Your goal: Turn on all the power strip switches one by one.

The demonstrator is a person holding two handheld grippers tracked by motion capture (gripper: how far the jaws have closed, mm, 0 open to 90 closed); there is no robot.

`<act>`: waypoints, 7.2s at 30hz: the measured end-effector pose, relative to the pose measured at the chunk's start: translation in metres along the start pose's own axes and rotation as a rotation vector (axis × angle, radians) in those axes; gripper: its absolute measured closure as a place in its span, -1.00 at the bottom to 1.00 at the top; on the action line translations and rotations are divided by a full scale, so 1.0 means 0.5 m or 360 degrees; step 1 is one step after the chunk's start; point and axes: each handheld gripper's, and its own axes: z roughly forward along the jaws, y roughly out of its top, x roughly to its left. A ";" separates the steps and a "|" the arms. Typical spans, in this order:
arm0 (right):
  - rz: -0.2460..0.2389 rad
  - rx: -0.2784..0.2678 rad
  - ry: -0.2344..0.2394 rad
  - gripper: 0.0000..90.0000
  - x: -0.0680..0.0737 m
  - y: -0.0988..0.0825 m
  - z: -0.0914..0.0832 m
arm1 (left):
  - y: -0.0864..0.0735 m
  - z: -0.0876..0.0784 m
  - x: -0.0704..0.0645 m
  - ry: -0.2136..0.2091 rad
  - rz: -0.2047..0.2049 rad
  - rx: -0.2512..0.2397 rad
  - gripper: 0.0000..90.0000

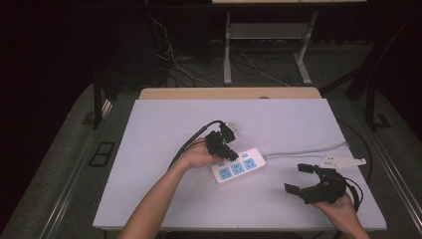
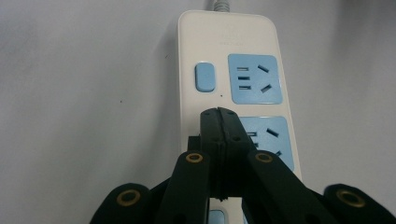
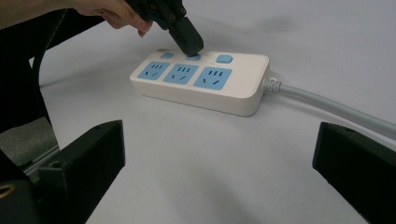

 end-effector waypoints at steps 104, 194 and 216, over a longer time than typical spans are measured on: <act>-0.0001 0.0004 0.0029 -0.95 0.005 -0.002 0.002 | 0.048 0.023 0.009 -0.0003 0.0020 -0.0103 0.98; 0.0005 0.0002 0.0026 -0.95 0.008 -0.002 0.006 | -0.080 -0.170 -0.023 0.0256 -0.0268 -0.0494 -1.00; 0.0002 0.0012 0.0041 -0.95 0.021 -0.002 0.015 | -0.255 -0.189 -0.082 0.0341 -0.0423 -0.0736 -1.00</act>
